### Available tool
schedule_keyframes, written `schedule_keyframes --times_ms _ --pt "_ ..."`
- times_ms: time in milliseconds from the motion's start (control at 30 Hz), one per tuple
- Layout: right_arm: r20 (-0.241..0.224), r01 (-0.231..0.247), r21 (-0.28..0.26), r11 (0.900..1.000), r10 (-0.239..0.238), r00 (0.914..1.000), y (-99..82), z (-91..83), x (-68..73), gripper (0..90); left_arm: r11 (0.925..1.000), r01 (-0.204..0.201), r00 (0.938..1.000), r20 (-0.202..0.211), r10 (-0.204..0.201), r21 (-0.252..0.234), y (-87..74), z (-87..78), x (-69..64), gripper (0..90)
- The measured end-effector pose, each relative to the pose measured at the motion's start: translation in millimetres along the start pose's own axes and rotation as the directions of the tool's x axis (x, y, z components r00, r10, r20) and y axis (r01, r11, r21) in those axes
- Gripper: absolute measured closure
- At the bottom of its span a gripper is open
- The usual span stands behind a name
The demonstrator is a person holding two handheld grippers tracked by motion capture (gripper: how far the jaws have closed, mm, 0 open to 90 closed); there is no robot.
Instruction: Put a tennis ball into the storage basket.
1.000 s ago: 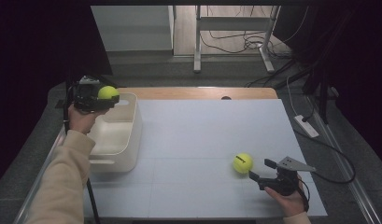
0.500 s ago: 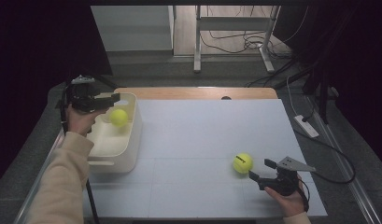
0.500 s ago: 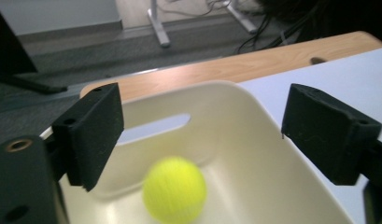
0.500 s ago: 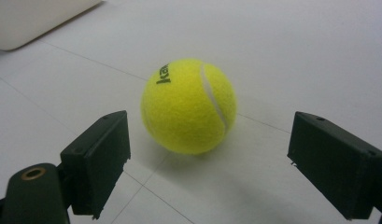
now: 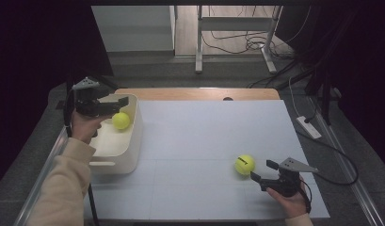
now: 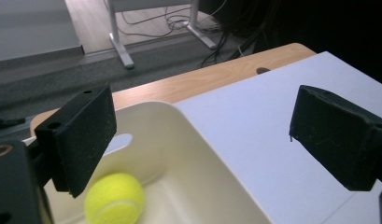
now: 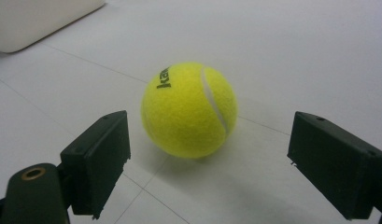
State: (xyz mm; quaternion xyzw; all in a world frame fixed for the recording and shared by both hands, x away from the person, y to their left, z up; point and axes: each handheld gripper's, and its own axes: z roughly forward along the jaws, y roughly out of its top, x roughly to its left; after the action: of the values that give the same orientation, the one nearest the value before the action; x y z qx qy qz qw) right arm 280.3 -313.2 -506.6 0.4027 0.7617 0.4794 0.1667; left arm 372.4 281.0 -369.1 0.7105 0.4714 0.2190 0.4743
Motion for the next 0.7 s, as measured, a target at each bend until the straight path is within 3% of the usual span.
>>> schedule_keyframes --times_ms 267,433,700 --pt "0.000 -0.007 0.000 1.0000 0.007 1.0000 0.6 1.3 -1.2 12.9 0.9995 -0.016 0.9982 0.057 0.017 -0.029 -3.1 -2.3 -15.4 8.6" --pt "0.008 -0.007 0.000 1.0000 0.007 0.9999 0.6 0.8 -1.3 12.9 0.9984 -0.045 0.9944 0.094 0.048 -0.035 -5.2 -4.7 -27.9 8.8" --pt "0.006 -0.006 -0.002 1.0000 0.006 1.0000 1.2 0.8 -0.2 12.9 0.9977 -0.057 0.9889 0.135 0.062 -0.038 -10.4 -4.7 -40.9 9.1"
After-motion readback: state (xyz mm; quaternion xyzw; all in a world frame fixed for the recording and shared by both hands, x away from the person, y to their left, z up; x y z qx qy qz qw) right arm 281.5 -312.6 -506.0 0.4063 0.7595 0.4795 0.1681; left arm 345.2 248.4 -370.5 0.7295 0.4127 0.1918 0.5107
